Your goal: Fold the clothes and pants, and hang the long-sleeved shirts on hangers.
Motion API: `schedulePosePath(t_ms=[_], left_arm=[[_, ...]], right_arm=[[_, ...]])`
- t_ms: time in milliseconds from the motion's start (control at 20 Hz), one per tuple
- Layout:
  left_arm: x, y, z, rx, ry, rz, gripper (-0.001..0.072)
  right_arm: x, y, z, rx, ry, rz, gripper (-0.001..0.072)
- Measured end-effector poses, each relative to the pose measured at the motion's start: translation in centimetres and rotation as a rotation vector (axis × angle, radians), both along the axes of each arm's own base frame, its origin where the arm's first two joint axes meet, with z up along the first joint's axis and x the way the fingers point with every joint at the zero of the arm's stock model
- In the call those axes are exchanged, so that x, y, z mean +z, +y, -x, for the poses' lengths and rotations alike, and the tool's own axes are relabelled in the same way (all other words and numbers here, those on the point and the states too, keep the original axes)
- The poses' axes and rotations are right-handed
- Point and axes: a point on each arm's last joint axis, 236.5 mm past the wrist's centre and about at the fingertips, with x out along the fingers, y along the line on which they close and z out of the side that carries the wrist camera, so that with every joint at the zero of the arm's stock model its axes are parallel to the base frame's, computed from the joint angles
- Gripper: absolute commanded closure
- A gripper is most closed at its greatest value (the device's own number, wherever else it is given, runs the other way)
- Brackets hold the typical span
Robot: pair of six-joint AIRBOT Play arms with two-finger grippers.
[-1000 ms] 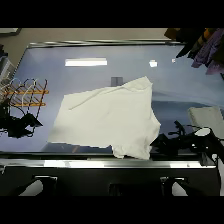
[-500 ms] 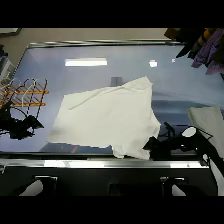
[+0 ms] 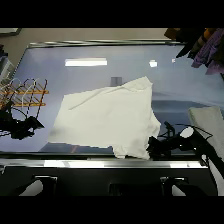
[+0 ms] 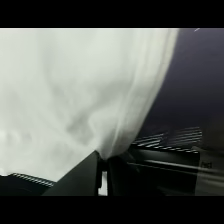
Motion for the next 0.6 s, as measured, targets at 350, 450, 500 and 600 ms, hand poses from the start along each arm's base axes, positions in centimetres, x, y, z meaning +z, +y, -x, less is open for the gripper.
schedulePosePath(t_ms=[350, 450, 500, 600], left_arm=[[-3.7, -0.4, 3.0, 0.040, 0.006, 0.073, 0.0098], [-4.5, -1.3, 2.9, 0.049, -0.023, 0.115, 0.0098], [-4.9, -1.8, 2.9, 0.049, -0.032, 0.136, 0.0097], [-5.5, -2.3, 2.8, 0.059, -0.047, 0.157, 0.0099]], right_arm=[[1.6, 0.5, -0.7, -0.002, -0.067, -0.020, 0.0680], [2.3, 0.6, -0.7, 0.002, -0.087, -0.026, 0.0680], [2.6, 0.7, -0.8, 0.003, -0.098, -0.028, 0.0680], [3.0, 0.7, -0.7, 0.008, -0.110, -0.031, 0.0680]])
